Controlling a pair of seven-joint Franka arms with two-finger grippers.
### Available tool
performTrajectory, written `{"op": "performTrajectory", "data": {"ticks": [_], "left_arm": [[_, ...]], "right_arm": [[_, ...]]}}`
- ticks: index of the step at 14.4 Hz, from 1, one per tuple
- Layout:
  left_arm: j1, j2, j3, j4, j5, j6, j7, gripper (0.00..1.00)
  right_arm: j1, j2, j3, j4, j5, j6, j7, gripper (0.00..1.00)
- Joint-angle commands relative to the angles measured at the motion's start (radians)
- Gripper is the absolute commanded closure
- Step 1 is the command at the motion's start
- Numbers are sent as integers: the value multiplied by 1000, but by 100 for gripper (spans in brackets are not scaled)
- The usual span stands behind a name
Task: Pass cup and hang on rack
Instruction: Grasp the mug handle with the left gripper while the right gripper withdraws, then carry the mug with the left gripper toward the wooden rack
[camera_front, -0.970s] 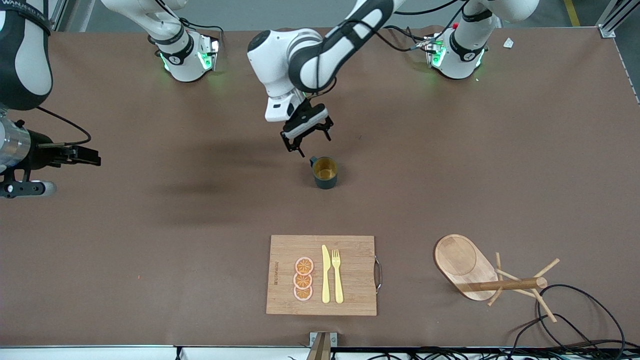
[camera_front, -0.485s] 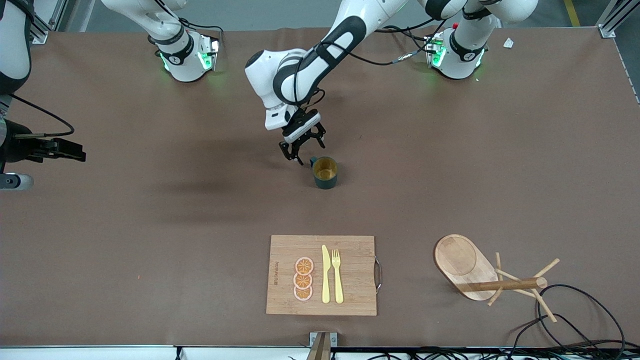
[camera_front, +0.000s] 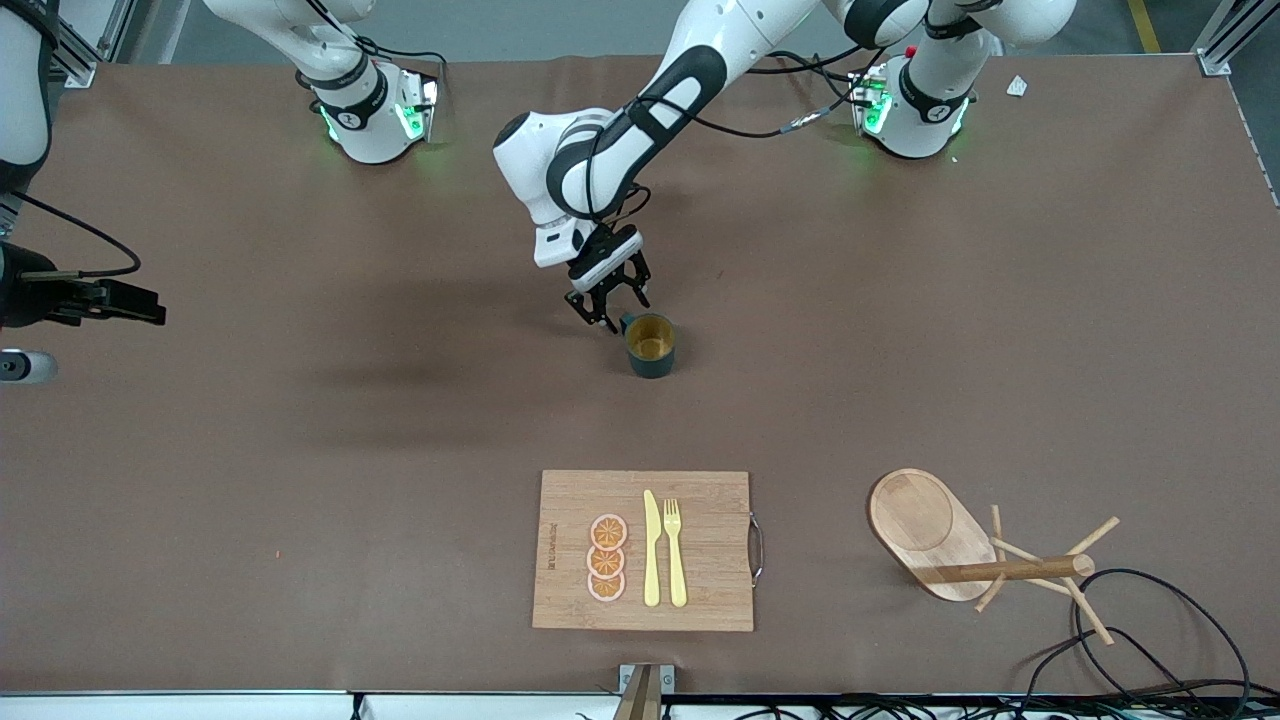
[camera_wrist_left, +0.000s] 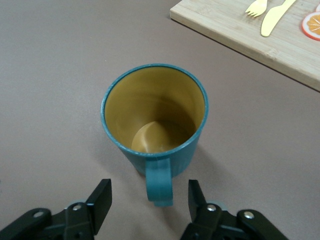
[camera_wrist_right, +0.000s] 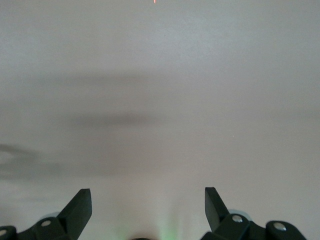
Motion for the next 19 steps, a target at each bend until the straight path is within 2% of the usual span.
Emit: {"op": "performTrajectory", "data": {"ticks": [1, 2, 3, 6, 10, 14, 17, 19], "left_arm": [[-12, 15, 10, 26, 16, -8, -8, 40], [-12, 16, 8, 26, 16, -8, -8, 49], [-12, 19, 8, 26, 14, -6, -8, 52], [-12, 28, 8, 26, 16, -6, -8, 53], [-12, 27, 8, 26, 16, -8, -8, 79], [-12, 10, 8, 26, 14, -23, 1, 99], [3, -43, 7, 26, -3, -34, 37, 100], [38, -111, 7, 27, -58, -34, 89, 100]], "right_arm": [[-2, 2, 8, 17, -2, -11, 8, 0], [-1, 2, 9, 18, 7, -9, 4, 0], [-2, -3, 9, 14, 21, -20, 6, 0], [-2, -37, 6, -8, 41, -44, 9, 0], [-4, -109, 6, -72, 42, -52, 64, 0], [-2, -201, 6, -150, 41, -27, 55, 0], [-4, -225, 6, -164, 41, -49, 52, 0], [-2, -248, 5, -172, 30, -46, 49, 0]]}}
